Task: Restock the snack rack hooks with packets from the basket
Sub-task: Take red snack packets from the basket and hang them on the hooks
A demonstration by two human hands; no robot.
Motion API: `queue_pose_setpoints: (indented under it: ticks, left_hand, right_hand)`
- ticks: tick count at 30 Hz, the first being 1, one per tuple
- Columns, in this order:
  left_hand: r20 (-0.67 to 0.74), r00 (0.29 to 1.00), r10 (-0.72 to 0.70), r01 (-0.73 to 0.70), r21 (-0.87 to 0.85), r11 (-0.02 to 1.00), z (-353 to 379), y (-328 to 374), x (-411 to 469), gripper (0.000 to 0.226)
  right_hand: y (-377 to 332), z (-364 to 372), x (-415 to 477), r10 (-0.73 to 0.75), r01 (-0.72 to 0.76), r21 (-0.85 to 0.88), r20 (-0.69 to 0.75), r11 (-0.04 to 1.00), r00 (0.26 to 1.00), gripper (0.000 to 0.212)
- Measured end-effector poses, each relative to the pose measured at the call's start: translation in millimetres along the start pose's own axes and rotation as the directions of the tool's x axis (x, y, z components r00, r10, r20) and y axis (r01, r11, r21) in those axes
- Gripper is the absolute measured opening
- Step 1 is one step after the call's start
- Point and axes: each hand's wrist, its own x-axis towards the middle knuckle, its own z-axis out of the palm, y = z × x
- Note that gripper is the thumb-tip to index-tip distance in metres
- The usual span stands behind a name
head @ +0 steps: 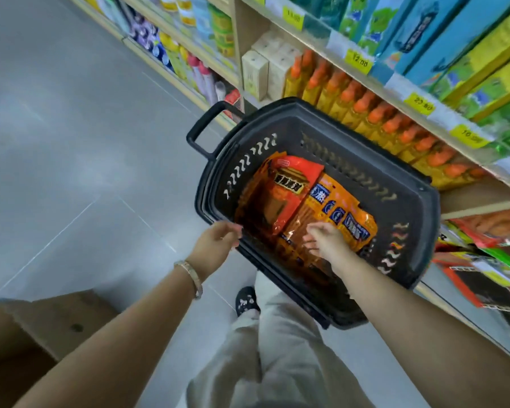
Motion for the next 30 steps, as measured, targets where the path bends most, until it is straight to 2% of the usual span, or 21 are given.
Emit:
queue_pose_setpoints:
  ticks: [3,5,10,15,18,21,23,25,29,30]
  left_hand:
    - [0.01,0.999,0.03,-0.03,-0.039,0.999,2.4,20.8,47.9,0.016]
    - [0.026,0.999,0.039,-0.038,-0.044,0.998,5.9,27.3,80.0,0.014]
    - [0.014,0.999,-0.041,0.04,0.037,0.999,15.6,16.0,140.3,0.017]
    - [0.059,0.994,-0.091,0.087,0.067,0.994,22.0,-1.4,161.3,0.014]
    - [0.089,0.99,-0.106,0.099,0.079,0.992,23.2,-6.1,166.8,0.016]
    - [0.098,0.989,-0.107,0.099,0.083,0.992,23.2,-6.7,168.1,0.015]
    - [0.107,0.989,-0.103,0.093,0.097,0.991,21.9,-5.2,167.4,0.016]
    - [0.113,0.987,-0.112,0.101,0.102,0.99,20.5,-2.5,166.2,0.018]
    - [0.087,0.986,-0.138,0.128,0.114,0.985,20.1,3.1,163.6,0.026]
    - [0.089,0.986,-0.144,0.134,0.109,0.985,20.3,4.6,163.1,0.031]
  right_hand:
    - [-10.3,7.4,49.4,0.033,-0.034,-0.056,-0.02,0.998,0.999,0.007]
    - [-15.7,14.9,81.9,0.067,-0.07,-0.078,-0.04,0.994,0.997,0.015]
    - [-15.4,35.4,146.8,0.195,-0.213,-0.138,-0.13,0.967,0.972,0.024]
    - [-8.7,53.9,177.6,0.282,-0.293,-0.013,-0.236,0.956,0.93,0.026]
    - [0.4,55.1,175.2,0.229,-0.261,-0.071,-0.303,0.963,0.925,0.02]
    - [8.4,51.6,158.7,0.055,-0.144,-0.216,-0.374,0.966,0.926,0.019]
    - [6.6,48.2,145.8,0.007,-0.081,-0.134,-0.481,0.988,0.877,0.02]
    - [1.5,39.6,138.1,0.081,-0.062,0.054,-0.545,0.997,0.835,0.024]
    - [-12.0,9.4,123.8,0.295,-0.107,0.387,-0.467,0.916,0.834,0.033]
    - [-16.6,1.8,119.1,0.325,-0.113,0.453,-0.425,0.885,0.845,0.029]
